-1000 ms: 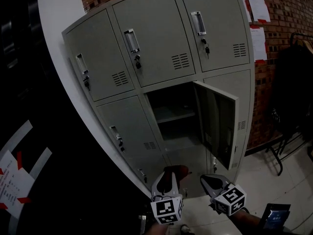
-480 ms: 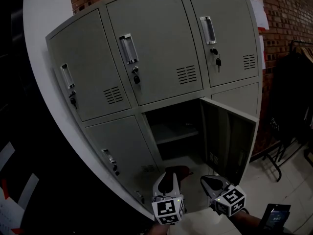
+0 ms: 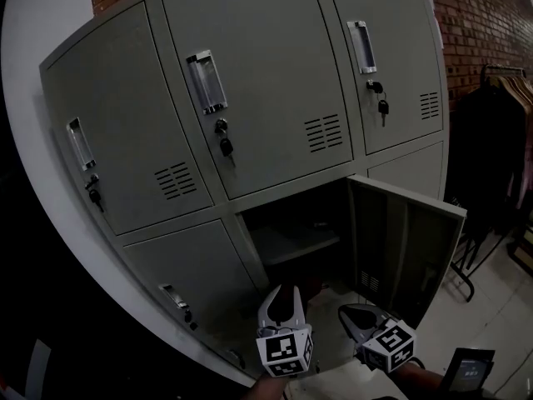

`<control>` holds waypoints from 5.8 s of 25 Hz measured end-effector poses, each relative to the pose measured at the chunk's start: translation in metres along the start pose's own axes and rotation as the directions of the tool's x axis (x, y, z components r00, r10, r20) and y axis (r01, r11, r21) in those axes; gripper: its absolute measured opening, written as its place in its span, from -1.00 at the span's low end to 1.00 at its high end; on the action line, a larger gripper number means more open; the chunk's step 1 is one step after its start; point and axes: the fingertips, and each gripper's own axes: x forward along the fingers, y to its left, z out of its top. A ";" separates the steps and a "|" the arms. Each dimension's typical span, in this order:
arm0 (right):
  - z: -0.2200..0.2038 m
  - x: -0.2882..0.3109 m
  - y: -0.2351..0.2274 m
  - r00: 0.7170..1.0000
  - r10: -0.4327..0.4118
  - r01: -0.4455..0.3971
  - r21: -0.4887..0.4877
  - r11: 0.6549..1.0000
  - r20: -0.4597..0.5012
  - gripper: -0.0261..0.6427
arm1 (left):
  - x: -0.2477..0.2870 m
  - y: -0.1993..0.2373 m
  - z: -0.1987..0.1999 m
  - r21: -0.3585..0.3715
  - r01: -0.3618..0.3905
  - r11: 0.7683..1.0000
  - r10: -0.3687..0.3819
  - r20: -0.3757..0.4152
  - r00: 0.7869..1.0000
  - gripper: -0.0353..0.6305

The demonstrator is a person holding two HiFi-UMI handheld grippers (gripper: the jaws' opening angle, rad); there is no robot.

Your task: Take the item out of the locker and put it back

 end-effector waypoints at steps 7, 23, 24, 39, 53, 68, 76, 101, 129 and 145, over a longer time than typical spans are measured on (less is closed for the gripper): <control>0.010 0.012 -0.022 1.000 -0.007 0.007 -0.009 1.000 0.007 -0.94 | 0.040 0.006 0.032 0.009 0.004 1.000 -0.005 0.078 0.997 -0.70; 0.020 0.024 -0.047 0.999 0.037 -0.037 -0.026 0.999 0.016 -0.94 | 0.134 0.035 0.102 0.003 -0.056 0.998 0.054 0.234 0.971 -0.70; 0.021 0.024 -0.049 0.999 0.038 -0.037 -0.026 0.999 0.019 -0.94 | 0.139 0.036 0.104 0.006 -0.061 0.998 0.058 0.240 0.969 -0.70; 0.023 0.032 -0.061 0.997 0.065 -0.064 -0.025 0.998 0.034 -0.94 | 0.192 0.060 0.109 0.064 -0.152 0.986 0.130 0.264 0.956 -0.70; 0.022 0.034 -0.069 0.997 0.071 -0.071 -0.004 0.997 0.040 -0.94 | 0.212 0.055 0.019 0.127 -0.099 0.987 0.124 -0.205 0.971 -0.67; 0.020 0.032 -0.060 0.996 0.087 -0.087 0.008 0.996 0.032 -0.94 | 0.174 0.048 -0.027 0.124 -0.095 0.988 0.131 -0.326 0.936 -0.56; 0.026 0.026 -0.056 0.995 0.083 -0.084 0.007 0.996 0.045 -0.95 | 0.153 0.031 -0.020 0.172 -0.078 0.982 0.120 -0.248 0.961 -0.06; 0.033 0.043 -0.028 0.996 0.070 -0.070 0.002 0.998 0.049 -0.94 | 0.032 0.016 -0.035 -0.017 0.013 1.000 -0.015 -0.134 0.991 -0.91; 0.005 -0.114 0.017 0.986 0.169 -0.169 0.005 0.986 0.007 -0.94 | -0.127 -0.117 -0.049 -0.065 -0.059 0.996 0.045 -0.209 0.977 -0.91; -0.005 -0.201 0.081 0.986 0.163 -0.163 0.022 0.986 -0.024 -0.95 | -0.232 -0.151 -0.028 -0.083 -0.059 0.995 0.039 -0.230 0.973 -0.91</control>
